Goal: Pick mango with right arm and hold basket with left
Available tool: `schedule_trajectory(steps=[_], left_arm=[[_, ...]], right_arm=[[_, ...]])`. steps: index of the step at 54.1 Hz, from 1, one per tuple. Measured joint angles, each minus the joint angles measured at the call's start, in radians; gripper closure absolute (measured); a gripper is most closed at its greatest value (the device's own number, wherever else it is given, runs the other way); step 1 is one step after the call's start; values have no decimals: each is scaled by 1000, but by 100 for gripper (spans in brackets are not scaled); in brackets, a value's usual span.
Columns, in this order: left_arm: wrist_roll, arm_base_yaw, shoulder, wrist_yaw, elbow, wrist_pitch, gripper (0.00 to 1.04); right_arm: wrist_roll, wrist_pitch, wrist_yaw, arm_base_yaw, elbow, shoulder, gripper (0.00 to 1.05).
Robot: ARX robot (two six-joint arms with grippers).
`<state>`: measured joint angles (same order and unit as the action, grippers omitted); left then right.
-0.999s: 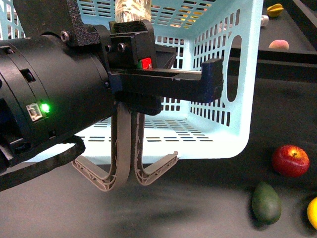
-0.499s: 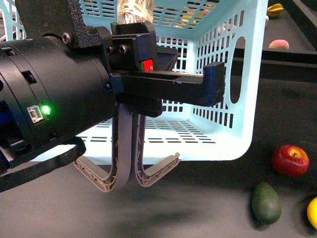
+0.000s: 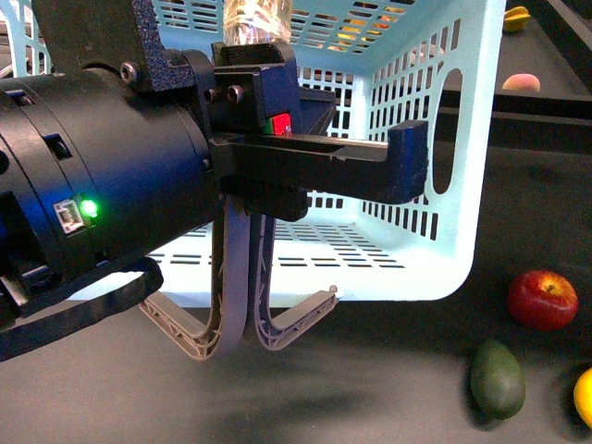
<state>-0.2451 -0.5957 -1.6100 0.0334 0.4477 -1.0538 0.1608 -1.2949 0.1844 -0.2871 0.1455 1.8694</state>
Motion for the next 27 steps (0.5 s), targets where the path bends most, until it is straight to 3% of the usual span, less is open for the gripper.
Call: schedule_trajectory(steps=[8, 20, 27], left_arm=[[0, 0, 0, 0, 0, 0, 97], [2, 0, 0, 0, 0, 0, 97], [1, 2, 0, -3, -1, 0, 97]], right_arm=[[-23, -89, 36, -13, 47, 221, 8], [-23, -100, 61, -15, 67, 313, 8], [-115, -21, 79, 91, 95, 273, 8]])
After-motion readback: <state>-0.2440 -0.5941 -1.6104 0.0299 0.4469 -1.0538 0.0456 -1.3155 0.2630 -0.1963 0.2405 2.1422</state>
